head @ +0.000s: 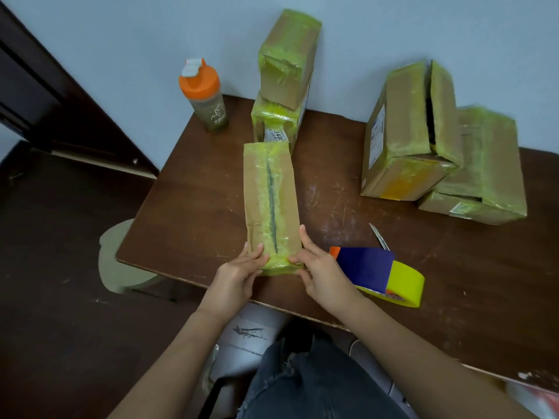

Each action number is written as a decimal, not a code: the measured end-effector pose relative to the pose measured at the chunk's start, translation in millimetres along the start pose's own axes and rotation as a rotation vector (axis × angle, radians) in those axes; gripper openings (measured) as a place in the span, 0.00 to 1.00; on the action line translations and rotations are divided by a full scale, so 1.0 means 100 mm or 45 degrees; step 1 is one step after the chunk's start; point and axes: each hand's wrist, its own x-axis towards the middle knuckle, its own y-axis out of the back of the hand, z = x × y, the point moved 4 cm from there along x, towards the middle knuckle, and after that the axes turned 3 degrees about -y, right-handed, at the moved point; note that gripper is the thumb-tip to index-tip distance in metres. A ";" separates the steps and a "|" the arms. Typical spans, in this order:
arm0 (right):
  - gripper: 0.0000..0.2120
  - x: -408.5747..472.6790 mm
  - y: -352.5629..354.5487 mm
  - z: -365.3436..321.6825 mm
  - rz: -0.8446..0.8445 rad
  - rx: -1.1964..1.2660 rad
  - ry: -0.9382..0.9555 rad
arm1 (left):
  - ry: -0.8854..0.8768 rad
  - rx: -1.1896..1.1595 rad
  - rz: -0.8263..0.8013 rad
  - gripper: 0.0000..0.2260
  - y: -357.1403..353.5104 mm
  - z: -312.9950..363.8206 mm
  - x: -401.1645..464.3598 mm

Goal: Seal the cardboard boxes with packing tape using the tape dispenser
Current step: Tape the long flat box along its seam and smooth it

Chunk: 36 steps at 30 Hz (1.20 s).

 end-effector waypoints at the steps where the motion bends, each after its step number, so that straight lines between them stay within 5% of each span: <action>1: 0.12 0.01 0.01 -0.01 -0.035 -0.018 -0.036 | -0.002 0.007 -0.019 0.21 0.01 -0.01 0.00; 7: 0.31 0.00 0.15 0.02 -0.240 -0.168 -0.112 | -0.011 0.060 -0.332 0.36 0.22 -0.10 -0.03; 10: 0.32 0.06 0.16 0.06 -0.176 -0.129 -0.096 | 0.004 0.137 -0.373 0.44 0.27 -0.12 0.00; 16: 0.28 0.11 -0.03 0.11 -0.170 -0.121 -0.024 | -0.065 0.138 -0.123 0.24 0.21 -0.05 0.06; 24: 0.13 0.04 0.02 0.01 -0.087 -0.059 -0.115 | -0.050 0.144 0.063 0.20 0.13 0.02 0.06; 30: 0.11 -0.01 -0.04 -0.09 -0.037 -0.118 -0.185 | 0.003 0.117 0.128 0.21 0.05 0.05 -0.02; 36: 0.21 0.04 -0.14 -0.08 -0.129 -0.182 -0.270 | 0.080 0.168 0.186 0.23 -0.04 0.09 0.06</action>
